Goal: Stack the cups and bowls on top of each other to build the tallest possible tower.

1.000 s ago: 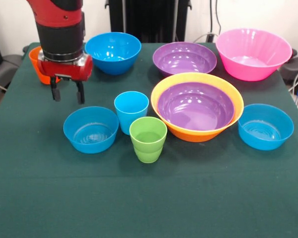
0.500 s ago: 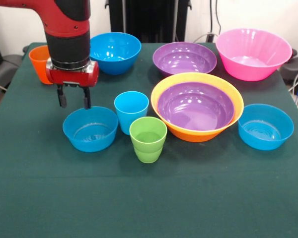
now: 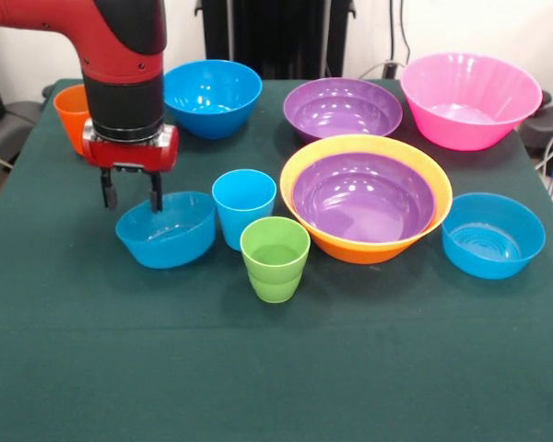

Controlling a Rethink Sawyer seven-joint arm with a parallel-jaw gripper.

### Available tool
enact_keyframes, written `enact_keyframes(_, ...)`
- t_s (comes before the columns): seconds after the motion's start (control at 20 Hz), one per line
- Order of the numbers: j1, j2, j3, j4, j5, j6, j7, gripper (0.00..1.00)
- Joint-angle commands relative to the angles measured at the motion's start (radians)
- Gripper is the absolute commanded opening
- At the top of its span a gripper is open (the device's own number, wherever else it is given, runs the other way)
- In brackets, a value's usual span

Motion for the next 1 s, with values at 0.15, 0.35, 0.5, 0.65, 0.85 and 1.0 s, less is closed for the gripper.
enact_keyframes(0.15, 0.010, 0.042, 0.081, -0.064, -0.102, 0.025, -0.221, 1.00)
enact_keyframes(0.35, 0.010, 0.028, 0.090, -0.048, -0.105, 0.003, -0.203, 1.00)
enact_keyframes(0.5, 0.014, 0.019, 0.099, -0.037, -0.101, 0.006, -0.201, 1.00)
enact_keyframes(0.65, 0.012, 0.010, 0.108, -0.027, -0.091, 0.011, -0.198, 1.00)
enact_keyframes(0.85, 0.014, 0.004, 0.110, -0.018, -0.091, 0.024, -0.201, 1.00)
enact_keyframes(1.0, 0.016, 0.004, 0.115, -0.018, -0.090, 0.037, -0.210, 1.00)
